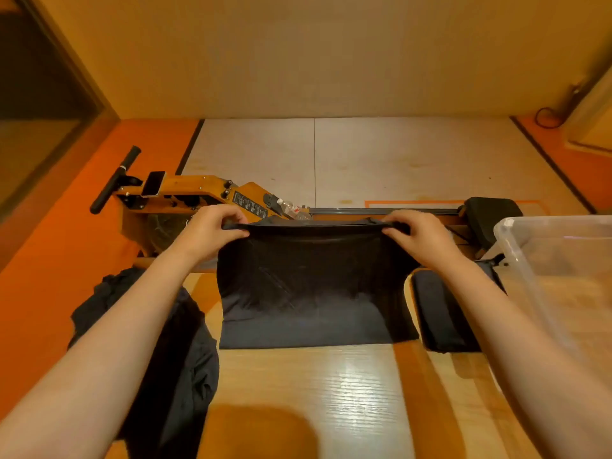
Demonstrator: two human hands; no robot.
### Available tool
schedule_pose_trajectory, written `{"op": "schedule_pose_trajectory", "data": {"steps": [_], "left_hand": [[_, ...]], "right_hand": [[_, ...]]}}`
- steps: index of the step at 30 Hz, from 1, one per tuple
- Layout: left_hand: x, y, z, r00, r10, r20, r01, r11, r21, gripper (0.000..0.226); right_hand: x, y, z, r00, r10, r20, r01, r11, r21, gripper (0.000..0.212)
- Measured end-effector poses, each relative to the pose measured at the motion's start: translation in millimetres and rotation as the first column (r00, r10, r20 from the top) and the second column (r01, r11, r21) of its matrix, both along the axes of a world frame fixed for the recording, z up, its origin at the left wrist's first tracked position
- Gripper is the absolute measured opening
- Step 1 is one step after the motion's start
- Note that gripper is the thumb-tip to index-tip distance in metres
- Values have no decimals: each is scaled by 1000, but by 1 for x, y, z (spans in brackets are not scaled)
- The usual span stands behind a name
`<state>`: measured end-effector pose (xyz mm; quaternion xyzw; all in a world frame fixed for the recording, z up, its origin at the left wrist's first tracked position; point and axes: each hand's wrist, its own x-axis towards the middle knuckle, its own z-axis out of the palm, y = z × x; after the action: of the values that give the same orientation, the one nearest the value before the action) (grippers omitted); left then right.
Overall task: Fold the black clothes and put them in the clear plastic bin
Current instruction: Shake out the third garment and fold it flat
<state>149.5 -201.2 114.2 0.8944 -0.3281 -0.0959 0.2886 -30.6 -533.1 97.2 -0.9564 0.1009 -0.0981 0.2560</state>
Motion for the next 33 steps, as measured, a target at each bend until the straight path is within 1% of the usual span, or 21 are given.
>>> {"op": "schedule_pose_trajectory", "data": {"steps": [2, 3, 5, 8, 10, 13, 15, 17, 19, 21, 22, 23, 24, 26, 29, 33], "left_hand": [[-3, 7, 29, 993, 6, 117, 3, 997, -78, 16], [-7, 11, 41, 983, 1, 183, 19, 994, -106, 17], [-17, 20, 57, 959, -9, 284, 50, 989, -137, 19], [-44, 36, 54, 929, -6, 369, 55, 991, -120, 24], [-65, 50, 32, 909, -33, 416, 66, 996, -65, 29], [-98, 69, -21, 880, -138, 453, 108, 990, 93, 37], [-124, 78, -64, 874, -222, 432, 141, 967, 211, 38], [-150, 88, -107, 880, -267, 392, 167, 948, 271, 35], [-173, 101, -148, 895, -261, 361, 167, 948, 270, 33], [-191, 112, -175, 914, -234, 332, 159, 958, 237, 32], [-196, 116, -183, 917, -213, 338, 145, 966, 215, 27], [-199, 117, -188, 919, -192, 345, 131, 973, 190, 18], [-202, 118, -189, 925, -167, 340, 118, 980, 162, 16], [-206, 117, -187, 931, -154, 331, 112, 983, 143, 24], [-212, 122, -186, 925, -178, 336, 133, 979, 152, 16], [-223, 131, -188, 916, -255, 310, 215, 964, 159, 19]], "right_hand": [[1, 3, 28, 985, 58, 164, -40, 993, -112, 19], [0, 5, 38, 972, 95, 217, -59, 984, -167, 18], [-7, 11, 52, 949, 134, 285, -64, 968, -241, 18], [-27, 24, 50, 932, 165, 324, -49, 940, -337, 22], [-47, 34, 30, 943, 173, 284, -64, 932, -356, 25], [-84, 52, -21, 976, 149, 161, -80, 924, -373, 29], [-111, 68, -62, 991, 109, 72, -73, 921, -382, 34], [-138, 86, -102, 995, 95, -9, -91, 917, -389, 39], [-163, 102, -133, 995, 74, -61, -92, 920, -381, 40], [-181, 115, -152, 996, 20, -85, -51, 927, -371, 39], [-186, 119, -156, 996, -7, -90, -28, 924, -381, 37], [-189, 123, -159, 996, -25, -83, -10, 919, -395, 35], [-190, 125, -160, 997, -32, -73, 0, 914, -405, 34], [-194, 127, -161, 997, -46, -58, 17, 904, -426, 35], [-203, 131, -161, 993, -85, -79, 42, 900, -433, 39], [-218, 135, -161, 984, -128, -126, 58, 892, -449, 46]]}}
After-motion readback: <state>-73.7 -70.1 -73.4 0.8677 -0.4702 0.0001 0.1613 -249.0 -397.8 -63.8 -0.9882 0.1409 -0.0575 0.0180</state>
